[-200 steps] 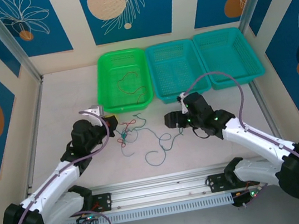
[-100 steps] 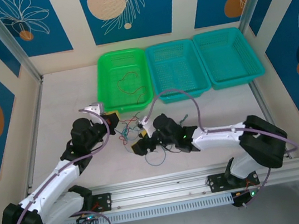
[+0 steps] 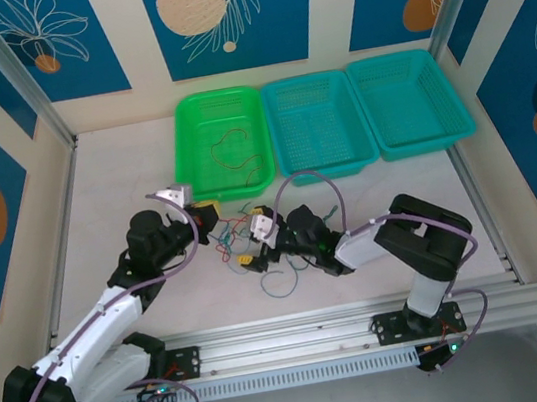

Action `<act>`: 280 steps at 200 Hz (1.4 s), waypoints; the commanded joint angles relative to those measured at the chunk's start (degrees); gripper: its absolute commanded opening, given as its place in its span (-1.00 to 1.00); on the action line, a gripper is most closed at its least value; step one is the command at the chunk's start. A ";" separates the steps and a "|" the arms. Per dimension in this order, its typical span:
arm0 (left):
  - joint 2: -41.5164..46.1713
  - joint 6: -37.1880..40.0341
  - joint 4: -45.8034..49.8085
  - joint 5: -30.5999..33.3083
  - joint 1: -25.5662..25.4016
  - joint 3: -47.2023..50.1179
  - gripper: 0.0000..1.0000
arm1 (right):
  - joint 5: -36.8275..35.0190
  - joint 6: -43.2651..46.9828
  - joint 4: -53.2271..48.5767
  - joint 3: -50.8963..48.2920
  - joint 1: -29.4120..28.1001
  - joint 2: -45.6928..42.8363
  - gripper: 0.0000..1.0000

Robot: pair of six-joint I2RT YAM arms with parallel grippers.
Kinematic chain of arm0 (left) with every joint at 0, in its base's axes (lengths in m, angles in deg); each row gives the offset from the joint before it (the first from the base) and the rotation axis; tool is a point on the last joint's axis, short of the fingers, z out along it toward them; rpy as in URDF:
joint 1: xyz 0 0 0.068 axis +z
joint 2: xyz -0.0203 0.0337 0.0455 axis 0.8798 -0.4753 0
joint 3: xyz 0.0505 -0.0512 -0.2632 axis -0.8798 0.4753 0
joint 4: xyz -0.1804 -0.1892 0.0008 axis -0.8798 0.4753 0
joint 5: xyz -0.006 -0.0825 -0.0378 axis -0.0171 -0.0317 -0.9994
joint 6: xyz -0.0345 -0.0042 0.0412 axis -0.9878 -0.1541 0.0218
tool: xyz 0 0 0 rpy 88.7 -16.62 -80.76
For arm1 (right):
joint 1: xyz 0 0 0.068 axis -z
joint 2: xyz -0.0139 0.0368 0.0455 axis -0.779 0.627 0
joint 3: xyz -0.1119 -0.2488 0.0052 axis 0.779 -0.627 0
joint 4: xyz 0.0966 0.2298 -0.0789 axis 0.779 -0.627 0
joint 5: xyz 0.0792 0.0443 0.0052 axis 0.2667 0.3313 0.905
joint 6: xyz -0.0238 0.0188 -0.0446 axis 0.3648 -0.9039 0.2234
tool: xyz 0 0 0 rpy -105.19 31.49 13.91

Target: Untangle the cables

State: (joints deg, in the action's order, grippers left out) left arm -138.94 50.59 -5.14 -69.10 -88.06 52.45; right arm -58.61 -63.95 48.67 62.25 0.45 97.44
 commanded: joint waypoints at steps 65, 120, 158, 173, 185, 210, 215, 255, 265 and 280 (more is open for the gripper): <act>2.06 -0.06 -0.14 -3.40 -0.55 -1.53 -1.00 | 6.51 9.12 13.19 10.43 -0.28 12.57 0.85; 6.80 -0.43 1.93 4.34 -0.52 -0.10 -1.00 | 0.81 4.52 17.72 8.79 -0.26 14.33 -0.67; 13.70 -2.90 4.92 14.32 -0.13 0.69 -1.00 | -5.10 -4.92 15.01 3.05 -0.34 8.73 -1.00; 16.20 -3.55 9.09 19.54 0.07 -0.10 -1.00 | -10.93 -11.11 11.59 0.67 -0.74 4.70 -1.00; 17.89 -4.94 14.81 26.09 0.46 -1.21 -1.00 | -15.35 -15.37 7.88 -1.39 -0.80 0.54 -1.00; 20.11 -7.84 23.13 34.31 2.95 -1.34 -1.00 | -25.71 -22.66 -0.25 -5.03 -1.13 -7.47 -1.00; 20.42 -8.32 23.36 34.52 3.64 -0.79 -1.00 | -28.10 -24.60 -3.24 -5.32 -1.05 -9.17 -1.00; 21.61 -12.82 25.23 35.67 8.93 2.14 -1.00 | -39.70 -47.14 -29.12 -8.07 3.61 -23.79 -1.00; 21.85 -13.09 26.09 36.11 10.04 2.51 -1.00 | -40.12 -51.12 -33.43 -9.48 5.74 -27.74 -1.00; 22.05 -12.96 26.62 35.99 11.41 3.28 -1.00 | -40.04 -54.14 -38.71 -11.02 8.83 -33.07 -1.00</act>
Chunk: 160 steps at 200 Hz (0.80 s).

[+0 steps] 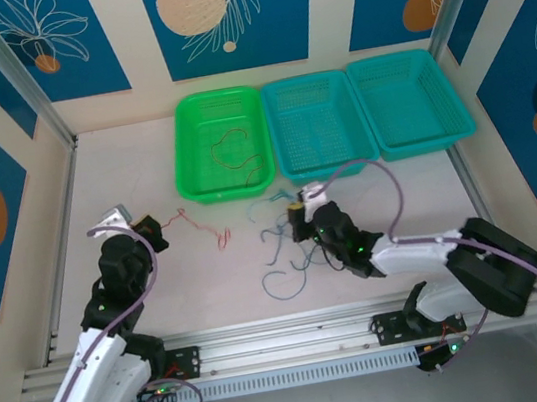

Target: Untangle the cables

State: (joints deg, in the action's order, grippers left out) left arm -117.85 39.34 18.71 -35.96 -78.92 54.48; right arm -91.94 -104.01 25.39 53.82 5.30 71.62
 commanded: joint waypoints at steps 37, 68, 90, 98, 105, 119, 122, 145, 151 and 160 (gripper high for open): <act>-0.09 -1.77 -2.54 -3.39 5.03 3.97 -1.00 | -3.05 -11.59 -22.53 -4.16 10.57 -16.66 -1.00; -5.22 -1.35 -21.04 -23.12 5.02 4.53 -1.00 | 2.55 -9.31 -22.03 -3.49 11.52 -16.50 -1.00; -8.91 -1.47 -25.34 -31.14 4.60 -1.58 -1.00 | 4.18 -8.94 -21.42 -3.91 11.68 -15.48 -1.00; -10.65 -1.01 -26.34 -32.49 4.26 -4.10 -1.00 | 4.48 -8.96 -21.16 -4.14 11.76 -15.28 -1.00; -12.49 -0.52 -26.60 -32.85 4.04 -6.60 -1.00 | 4.70 -9.02 -21.04 -4.28 11.76 -15.13 -1.00; -17.69 1.07 -26.52 -32.39 3.72 -11.57 -1.00 | 5.52 -9.14 -21.04 -4.33 11.74 -15.08 -1.00; -19.14 1.34 -26.40 -32.14 3.68 -12.72 -1.00 | 5.80 -9.13 -21.04 -4.26 11.74 -15.11 -1.00; -31.16 2.99 -26.70 -28.66 3.67 -20.32 -1.00 | 7.53 -8.83 -21.63 -3.51 11.54 -15.69 -1.00; -34.75 3.68 -27.49 -28.18 3.70 -22.09 -1.00 | 8.05 -8.51 -22.06 -3.09 11.50 -15.89 -1.00; -40.02 4.53 -29.36 -28.11 3.68 -24.96 -1.00 | 8.92 -8.10 -23.01 -2.52 11.37 -16.37 -1.00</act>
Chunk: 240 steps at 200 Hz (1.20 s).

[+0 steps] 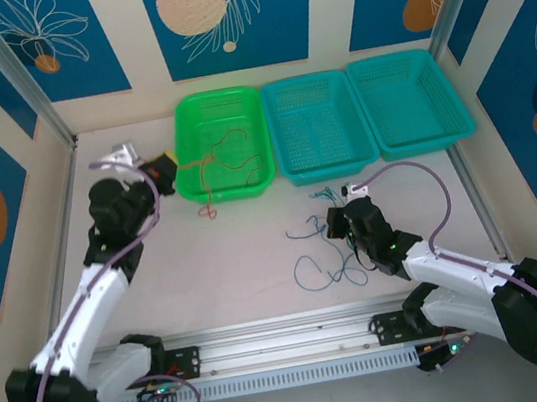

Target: Untangle the cables

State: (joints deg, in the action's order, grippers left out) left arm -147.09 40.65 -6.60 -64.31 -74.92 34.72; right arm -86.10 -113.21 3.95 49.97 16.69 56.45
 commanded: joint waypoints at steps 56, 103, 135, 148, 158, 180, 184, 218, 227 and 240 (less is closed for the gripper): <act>-36.87 5.36 -4.29 0.32 -0.50 -24.50 -0.85 | 6.82 2.98 -4.50 2.92 -1.96 -4.17 -1.00; -35.95 6.02 4.82 0.32 -0.67 -28.96 0.73 | 9.79 7.82 -6.08 7.70 -4.56 0.64 -1.00; -21.02 2.98 6.08 -0.21 -2.51 -17.96 0.80 | 12.51 10.73 -7.05 12.80 -7.30 7.91 -1.00; -15.22 3.13 8.94 -0.81 -4.54 -14.02 0.81 | 13.84 10.66 -5.49 14.15 -7.82 11.02 -1.00; -10.90 3.24 11.75 -1.20 -6.44 -11.00 0.80 | 14.54 10.47 -4.47 15.33 -8.05 13.61 -1.00; -3.21 1.94 14.71 -1.33 -12.07 -4.17 0.81 | 15.67 10.44 -3.53 18.01 -8.49 18.59 -1.00; -2.20 1.68 14.94 -1.35 -13.22 -3.04 0.81 | 15.95 10.38 -3.44 18.49 -8.52 19.32 -1.00; -0.02 0.26 11.90 -0.27 -21.47 4.92 0.81 | 18.24 10.27 -2.52 20.63 -9.51 23.48 -1.00; -1.39 0.33 10.45 -0.98 -22.10 6.09 0.81 | 18.91 10.05 -2.42 20.84 -9.72 24.02 -1.00; -4.15 0.67 9.23 -2.24 -22.57 6.59 0.81 | 20.12 9.55 -2.62 21.28 -9.99 24.60 -1.00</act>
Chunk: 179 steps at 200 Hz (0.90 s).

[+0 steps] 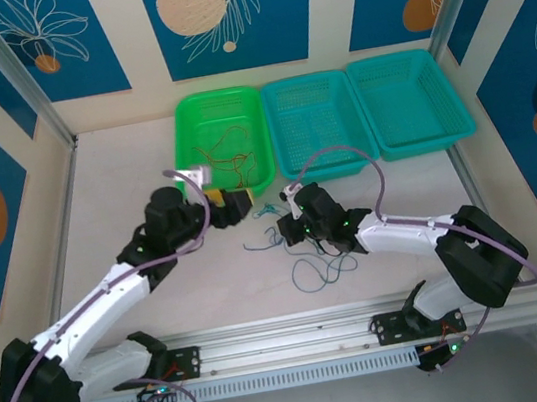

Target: Untangle the cables

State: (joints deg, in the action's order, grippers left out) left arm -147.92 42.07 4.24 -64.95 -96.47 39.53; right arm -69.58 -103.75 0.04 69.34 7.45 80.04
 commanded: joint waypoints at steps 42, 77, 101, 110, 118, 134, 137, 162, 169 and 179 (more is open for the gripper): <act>-10.40 0.43 -9.23 -5.28 -1.57 2.08 0.64 | 5.74 -0.23 -0.52 3.07 -1.95 1.50 -1.00; -12.55 1.38 -10.41 -5.98 -1.52 1.20 0.12 | 4.18 -1.62 -3.12 4.54 -2.33 2.12 -1.00; -10.77 2.53 -11.69 -7.89 -1.54 2.64 0.38 | 3.36 -2.97 -4.74 5.20 -1.74 2.60 -1.00; -8.96 3.18 -11.74 -7.72 -1.57 3.75 0.51 | 3.40 -3.39 -4.70 4.96 -1.38 2.62 -1.00; -6.88 4.07 -11.70 -7.60 -1.54 4.94 0.62 | 3.66 -3.59 -4.71 4.83 -1.08 2.62 -1.00; -2.06 8.32 -10.14 -7.93 -1.53 6.72 0.72 | 4.42 -3.22 -4.85 4.71 -0.53 2.60 -1.00; -1.13 9.50 -9.68 -8.11 -1.61 6.93 0.73 | 4.56 -3.07 -4.91 4.66 -0.49 2.62 -1.00; 5.13 21.92 -4.27 -7.15 -3.23 8.59 0.75 | 6.13 -1.46 -5.58 4.94 -0.40 2.73 -1.00; 5.98 24.75 -3.60 -6.42 -3.67 9.03 0.75 | 6.47 -1.24 -5.75 5.19 -0.39 2.77 -1.00; 6.06 27.28 -3.40 -5.46 -4.08 9.36 0.76 | 7.02 -0.98 -5.71 5.25 -0.46 2.63 -1.00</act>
State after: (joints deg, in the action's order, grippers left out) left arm -143.44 57.13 -2.19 -71.20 -98.97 47.31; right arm -65.32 -105.83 -4.25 73.25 6.94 82.40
